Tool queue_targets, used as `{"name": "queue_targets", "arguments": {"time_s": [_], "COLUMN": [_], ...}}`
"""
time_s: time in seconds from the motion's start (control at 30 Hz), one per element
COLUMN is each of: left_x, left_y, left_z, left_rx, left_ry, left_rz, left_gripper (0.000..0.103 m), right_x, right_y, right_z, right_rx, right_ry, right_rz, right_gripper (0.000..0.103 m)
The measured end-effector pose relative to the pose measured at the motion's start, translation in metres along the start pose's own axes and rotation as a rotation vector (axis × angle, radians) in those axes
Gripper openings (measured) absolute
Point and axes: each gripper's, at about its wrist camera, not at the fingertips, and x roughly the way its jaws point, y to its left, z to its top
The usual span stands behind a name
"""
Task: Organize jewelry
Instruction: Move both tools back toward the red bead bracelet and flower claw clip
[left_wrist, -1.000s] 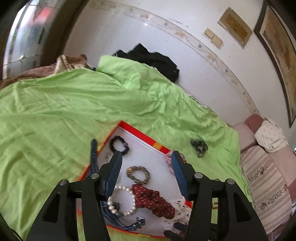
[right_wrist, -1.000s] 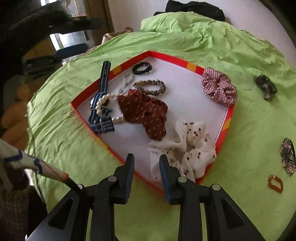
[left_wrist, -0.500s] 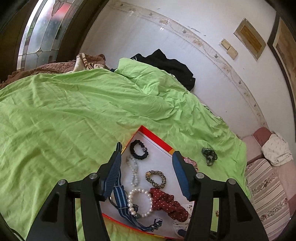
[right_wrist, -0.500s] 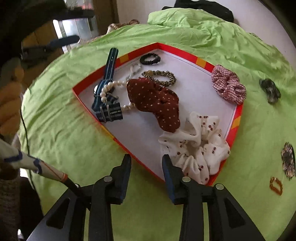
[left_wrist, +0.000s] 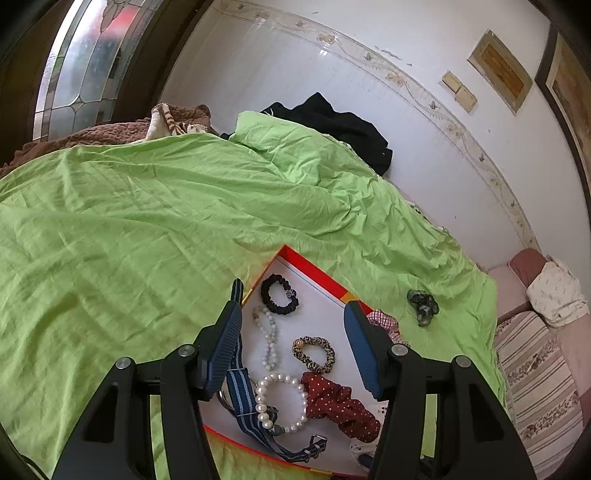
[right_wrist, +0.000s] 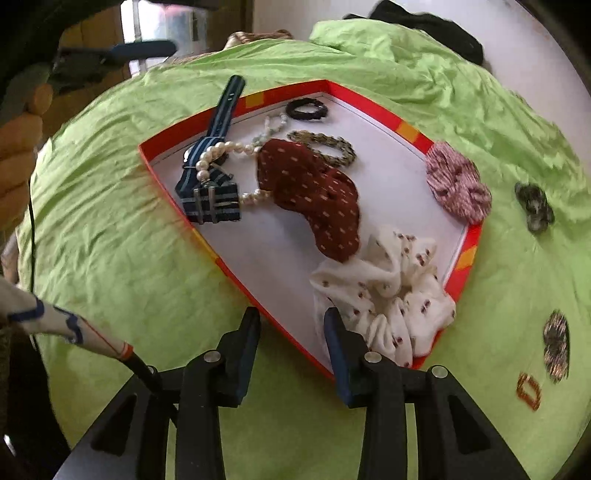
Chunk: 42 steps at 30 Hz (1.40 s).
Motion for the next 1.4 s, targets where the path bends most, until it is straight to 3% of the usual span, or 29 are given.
{"name": "queue_targets", "arguments": {"time_s": [0.1,0.2,0.37,0.8,1.0,1.1,1.2,1.27,1.4], "left_x": [0.001,0.003,0.005,0.002,-0.014,-0.02,-0.028,-0.029,-0.031], "left_y": [0.0,0.0,0.0,-0.004,-0.029,-0.041,-0.052,-0.061,-0.096], "left_z": [-0.001,-0.001,-0.002,-0.003,-0.017,-0.028,-0.05,-0.062,-0.089], "left_rx": [0.004,-0.007,-0.006,-0.003,0.079,0.115,0.138,0.158,0.257], "left_ry": [0.002,0.005,0.011,0.011,0.003,0.021,0.054,0.088,0.163], "left_rz": [0.006,0.004,0.005,0.005,0.031,0.031,0.039,0.036,0.032], "left_gripper": [0.056,0.056,0.056,0.056,0.057,0.057,0.059,0.059,0.059], "right_x": [0.0,0.0,-0.004,-0.012,-0.014,-0.023,-0.053,-0.071,-0.102], "right_y": [0.002,0.004,0.001,-0.011,-0.026,-0.037,-0.052,-0.064,-0.103], "right_z": [0.001,-0.001,-0.002,-0.021,-0.031,-0.041,-0.058,-0.074,-0.121], "right_rx": [-0.025,-0.068,-0.085,-0.177,-0.191,-0.141,-0.049,0.025,0.203], "right_ry": [-0.002,0.024,0.061,0.092,0.101,0.089,0.005,-0.033,-0.092], "right_rz": [-0.002,-0.002,0.034,-0.013,-0.091,-0.113,-0.09,-0.095,-0.086], "right_gripper": [0.038,0.029,0.025,0.024,0.028,0.031,0.038,0.044,0.044]}}
